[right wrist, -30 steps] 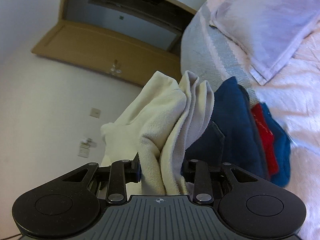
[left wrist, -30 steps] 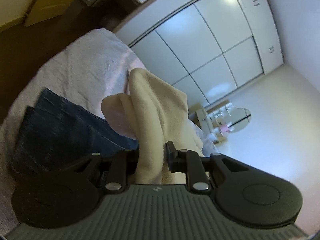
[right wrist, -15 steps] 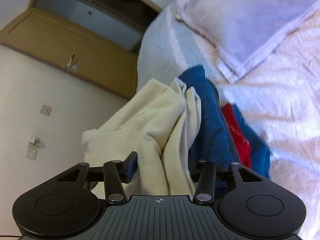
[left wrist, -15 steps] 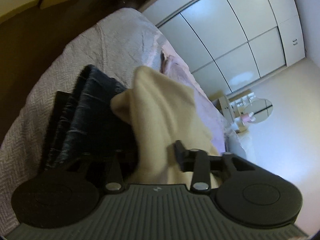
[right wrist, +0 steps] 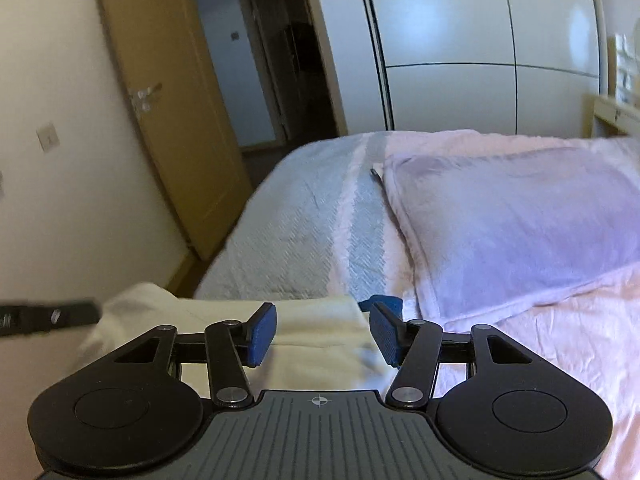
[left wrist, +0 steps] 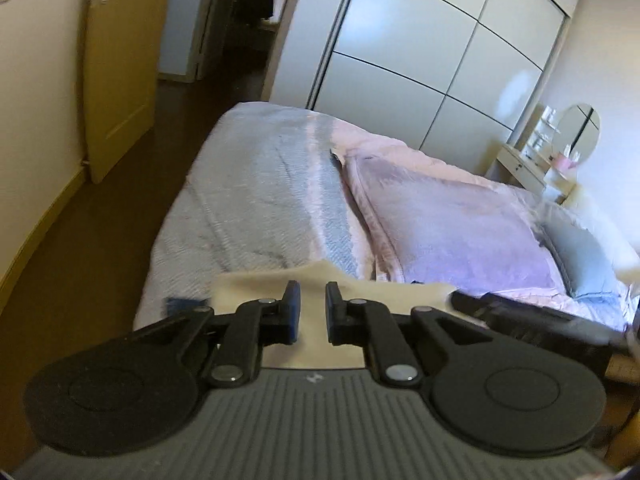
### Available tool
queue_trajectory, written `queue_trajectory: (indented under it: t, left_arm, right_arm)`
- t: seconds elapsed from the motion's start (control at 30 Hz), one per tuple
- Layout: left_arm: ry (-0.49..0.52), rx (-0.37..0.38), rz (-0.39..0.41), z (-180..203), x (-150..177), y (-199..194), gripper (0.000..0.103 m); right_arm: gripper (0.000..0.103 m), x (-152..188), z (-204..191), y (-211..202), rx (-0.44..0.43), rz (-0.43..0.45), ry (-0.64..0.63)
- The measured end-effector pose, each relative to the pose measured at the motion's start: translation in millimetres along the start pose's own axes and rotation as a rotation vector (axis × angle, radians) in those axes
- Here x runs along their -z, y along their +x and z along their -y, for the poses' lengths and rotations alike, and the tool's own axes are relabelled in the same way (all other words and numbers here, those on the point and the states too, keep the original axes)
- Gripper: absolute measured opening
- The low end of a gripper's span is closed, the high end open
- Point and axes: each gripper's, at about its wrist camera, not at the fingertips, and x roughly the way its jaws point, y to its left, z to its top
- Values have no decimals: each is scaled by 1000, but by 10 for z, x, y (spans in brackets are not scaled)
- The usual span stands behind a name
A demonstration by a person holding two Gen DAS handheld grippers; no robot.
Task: Fold clothes
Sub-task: 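Carry the shirt with both grippers and lower it onto the jeans stack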
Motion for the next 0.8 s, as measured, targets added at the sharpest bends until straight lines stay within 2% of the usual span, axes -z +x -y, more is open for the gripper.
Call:
queue_trajectory:
  t: [0.1, 0.2, 0.3, 0.4, 0.53, 0.63, 0.73, 0.8]
  left_arm:
    - [2, -28, -11, -30, 121, 397, 12]
    - [-68, -4, 4, -268, 349, 556, 15]
    - [-89, 7, 41, -391, 554, 553, 15]
    - [-75, -9, 52, -359, 517, 413, 15]
    - [-55, -58, 89, -263, 392, -117, 13]
    - [-67, -57, 91, -153, 406, -490, 13]
    - [-44, -60, 64, -21, 559, -692, 13]
    - [-29, -79, 15, 41, 732, -691, 13]
  right_arm:
    - [56, 178, -46, 263, 44, -23, -36]
    - [56, 334, -23, 439, 77, -42, -59]
    - [56, 459, -25, 577, 91, -40, -93]
    - [56, 457, 0, 548, 61, -31, -77]
    - [56, 341, 60, 66, -21, 15, -40]
    - [56, 324, 63, -342, -70, 37, -44]
    - [56, 448, -24, -652, -86, 11, -74]
    - [56, 577, -103, -776, -90, -4, -106]
